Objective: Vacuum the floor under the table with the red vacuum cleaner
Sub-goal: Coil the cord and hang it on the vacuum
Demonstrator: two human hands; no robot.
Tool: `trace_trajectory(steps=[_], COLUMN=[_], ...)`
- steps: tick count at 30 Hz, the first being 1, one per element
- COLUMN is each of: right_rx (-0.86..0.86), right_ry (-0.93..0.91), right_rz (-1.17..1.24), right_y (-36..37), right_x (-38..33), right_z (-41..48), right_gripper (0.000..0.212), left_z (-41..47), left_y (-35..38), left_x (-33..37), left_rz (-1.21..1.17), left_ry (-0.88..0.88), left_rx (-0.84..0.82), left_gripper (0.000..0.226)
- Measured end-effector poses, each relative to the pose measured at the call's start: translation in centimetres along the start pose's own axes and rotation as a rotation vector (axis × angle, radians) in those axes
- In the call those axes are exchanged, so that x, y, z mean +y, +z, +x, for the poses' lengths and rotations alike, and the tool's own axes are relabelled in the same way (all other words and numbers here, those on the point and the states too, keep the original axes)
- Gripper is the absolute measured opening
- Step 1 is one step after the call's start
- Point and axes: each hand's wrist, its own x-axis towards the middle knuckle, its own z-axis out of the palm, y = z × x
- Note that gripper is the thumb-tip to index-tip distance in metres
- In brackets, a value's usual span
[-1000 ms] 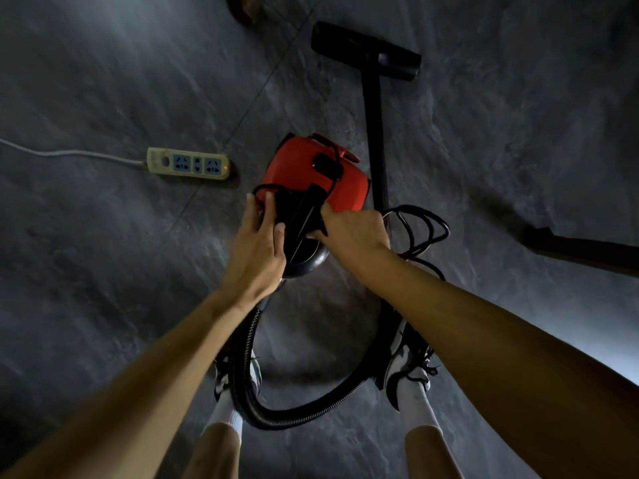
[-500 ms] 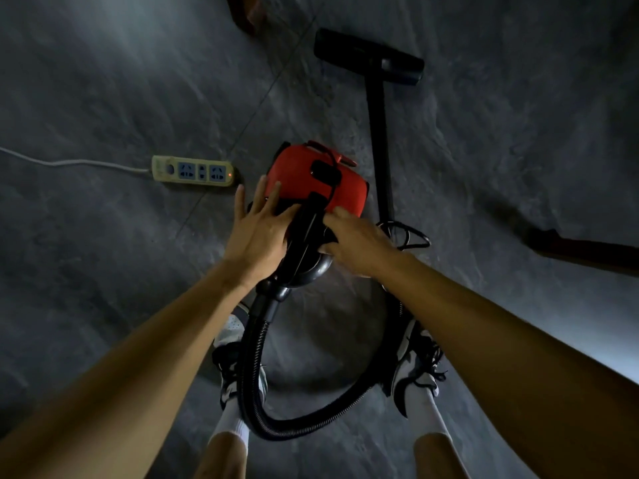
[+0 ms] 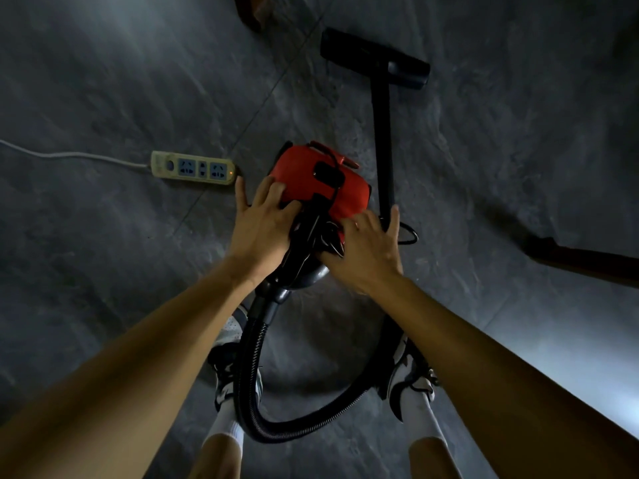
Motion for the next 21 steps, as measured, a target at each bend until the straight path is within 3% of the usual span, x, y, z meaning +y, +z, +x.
trace_trajectory(steps=[6,11,13,16,21], right_rx=[-0.021,0.074,0.013,-0.011,-0.05], right_ry=[-0.179,-0.221,-0.188,-0.203,-0.318], right_rz=[-0.052,-0.193,-0.307,-0.439,-0.565], right_y=[-0.5,-0.9,-1.4,-1.8,-3.3], right_x=[1.2,0.0,-0.4,-0.6,-3.0], right_z=[-0.1,-0.1,-0.4,-0.2,0.3], right_gripper=[0.041,0.019,0.04,0.059,0.023], left_z=[-0.4,-1.8,-3.0,-4.6,-4.2], left_y=[0.6,-0.8,-0.8,-0.4,0.0], left_x=[0.4,2.2,2.4,2.1,3.8], left_rz=[-0.048,-0.288,-0.292,-0.096,-0.067], left_ry=[-0.091,-0.345,-0.409,-0.366,-0.288], left_rx=[0.006,0.129,0.233,0.215,0.132], left_gripper=[0.04,0.049,0.035,0.03,0.021])
